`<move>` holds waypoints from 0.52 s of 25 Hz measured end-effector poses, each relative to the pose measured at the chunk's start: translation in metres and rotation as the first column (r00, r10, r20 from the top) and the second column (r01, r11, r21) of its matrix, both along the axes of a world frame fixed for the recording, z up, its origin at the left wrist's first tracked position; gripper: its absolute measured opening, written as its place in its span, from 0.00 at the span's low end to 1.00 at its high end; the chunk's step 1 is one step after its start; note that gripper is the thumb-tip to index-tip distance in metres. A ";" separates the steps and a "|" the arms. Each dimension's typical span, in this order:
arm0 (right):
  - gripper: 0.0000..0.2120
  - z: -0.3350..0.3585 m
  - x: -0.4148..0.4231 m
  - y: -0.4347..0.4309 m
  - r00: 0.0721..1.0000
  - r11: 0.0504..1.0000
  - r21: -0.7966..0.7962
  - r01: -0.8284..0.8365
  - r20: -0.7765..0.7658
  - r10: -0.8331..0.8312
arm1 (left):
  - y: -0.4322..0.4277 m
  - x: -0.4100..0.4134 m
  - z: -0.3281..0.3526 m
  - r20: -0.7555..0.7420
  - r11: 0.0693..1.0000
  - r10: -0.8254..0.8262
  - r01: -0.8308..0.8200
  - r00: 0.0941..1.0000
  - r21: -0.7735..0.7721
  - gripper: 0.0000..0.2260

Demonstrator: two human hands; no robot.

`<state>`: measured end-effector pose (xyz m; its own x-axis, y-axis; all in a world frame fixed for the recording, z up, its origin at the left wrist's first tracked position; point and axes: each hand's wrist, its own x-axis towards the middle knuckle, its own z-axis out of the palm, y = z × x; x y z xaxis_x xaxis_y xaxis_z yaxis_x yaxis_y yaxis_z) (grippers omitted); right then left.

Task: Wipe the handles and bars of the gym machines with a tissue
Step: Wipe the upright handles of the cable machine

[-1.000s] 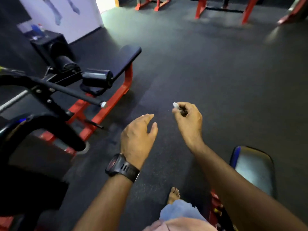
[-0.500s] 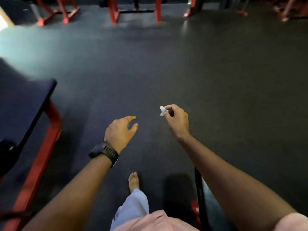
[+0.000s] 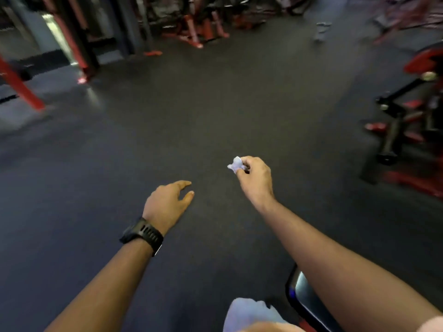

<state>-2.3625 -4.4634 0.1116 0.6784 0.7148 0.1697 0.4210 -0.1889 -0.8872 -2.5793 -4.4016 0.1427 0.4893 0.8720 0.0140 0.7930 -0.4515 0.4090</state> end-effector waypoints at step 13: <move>0.08 0.023 0.232 0.080 0.738 0.730 0.121 0.673 -0.191 -0.648 | 0.189 0.336 0.017 0.079 0.749 -0.662 0.655 0.745 0.105 0.17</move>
<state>-2.1302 -4.3837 0.1342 0.9914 0.0454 0.1224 0.1294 -0.2171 -0.9675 -2.2430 -4.2124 0.1600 0.9335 0.3284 0.1438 0.2429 -0.8743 0.4203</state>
